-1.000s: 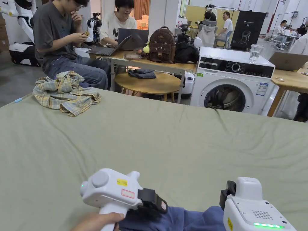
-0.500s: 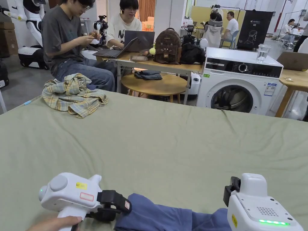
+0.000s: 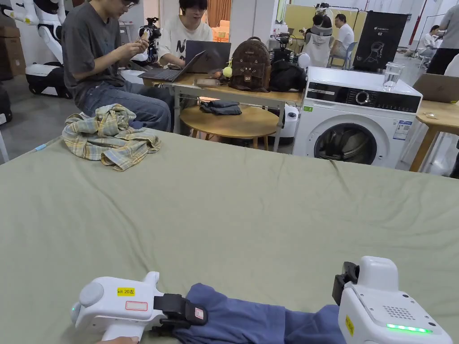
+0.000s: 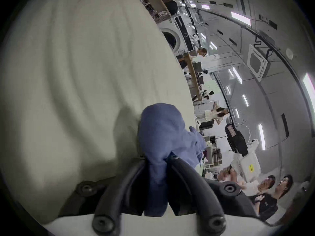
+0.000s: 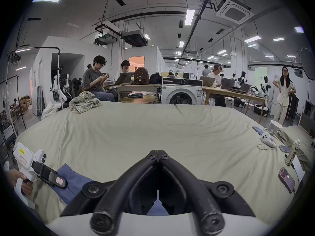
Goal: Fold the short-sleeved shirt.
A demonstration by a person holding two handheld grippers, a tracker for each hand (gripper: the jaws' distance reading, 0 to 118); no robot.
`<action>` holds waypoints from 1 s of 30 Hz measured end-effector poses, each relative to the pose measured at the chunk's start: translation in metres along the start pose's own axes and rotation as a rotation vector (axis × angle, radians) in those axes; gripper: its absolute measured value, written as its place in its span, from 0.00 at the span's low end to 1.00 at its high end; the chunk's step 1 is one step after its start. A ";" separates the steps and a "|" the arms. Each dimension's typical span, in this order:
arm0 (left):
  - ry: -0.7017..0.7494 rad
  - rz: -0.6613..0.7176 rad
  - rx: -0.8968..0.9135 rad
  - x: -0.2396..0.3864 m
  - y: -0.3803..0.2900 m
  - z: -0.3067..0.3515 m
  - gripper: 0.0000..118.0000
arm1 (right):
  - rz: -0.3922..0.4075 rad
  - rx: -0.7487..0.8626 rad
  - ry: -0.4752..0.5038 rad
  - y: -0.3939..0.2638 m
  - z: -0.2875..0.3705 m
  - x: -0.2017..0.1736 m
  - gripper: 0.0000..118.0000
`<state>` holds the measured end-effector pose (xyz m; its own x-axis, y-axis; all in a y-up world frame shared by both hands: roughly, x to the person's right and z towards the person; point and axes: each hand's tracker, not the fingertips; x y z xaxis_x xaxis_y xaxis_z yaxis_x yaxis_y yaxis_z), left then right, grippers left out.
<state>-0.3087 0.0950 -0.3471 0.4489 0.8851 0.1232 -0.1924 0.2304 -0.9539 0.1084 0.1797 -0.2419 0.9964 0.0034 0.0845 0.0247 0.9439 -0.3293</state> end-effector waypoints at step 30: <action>0.425 -0.426 0.036 0.221 -0.014 0.000 0.04 | 0.006 0.010 0.006 0.005 0.004 0.008 0.00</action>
<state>-0.2073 0.2871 -0.3067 0.8011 0.4746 0.3648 0.0544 0.5492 -0.8339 0.1159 0.1858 -0.2392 0.9970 0.0073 0.0765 0.0177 0.9470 -0.3208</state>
